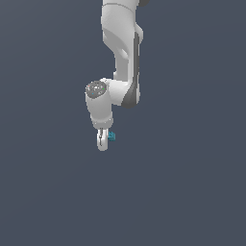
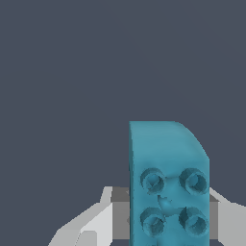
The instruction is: Pick up the object and move it to a goal position.
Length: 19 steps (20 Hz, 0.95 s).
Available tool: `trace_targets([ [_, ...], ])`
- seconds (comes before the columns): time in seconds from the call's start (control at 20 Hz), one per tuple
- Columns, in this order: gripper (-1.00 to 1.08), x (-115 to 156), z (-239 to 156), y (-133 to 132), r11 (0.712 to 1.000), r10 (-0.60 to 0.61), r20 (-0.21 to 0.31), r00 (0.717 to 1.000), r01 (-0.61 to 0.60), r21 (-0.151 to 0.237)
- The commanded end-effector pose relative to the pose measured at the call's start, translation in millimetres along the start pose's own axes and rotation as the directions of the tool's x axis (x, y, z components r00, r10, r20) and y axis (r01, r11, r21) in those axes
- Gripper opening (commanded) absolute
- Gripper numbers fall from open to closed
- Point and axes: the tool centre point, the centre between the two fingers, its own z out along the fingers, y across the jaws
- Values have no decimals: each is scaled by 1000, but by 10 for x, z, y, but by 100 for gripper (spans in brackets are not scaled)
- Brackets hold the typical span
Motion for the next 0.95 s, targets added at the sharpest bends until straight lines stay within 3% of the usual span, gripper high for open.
trace_targets([
  [0.0, -100, 290, -156, -19, 1000, 0, 0, 1000, 0, 1],
  [0.25, -100, 818, -433, -70, 1000, 0, -1, 1000, 0, 1],
  [0.45, -100, 1090, -576, -109, 1000, -1, -1, 1000, 1, 1],
  [0.9, -100, 1245, -654, -149, 1000, -1, -1, 1000, 1, 1],
])
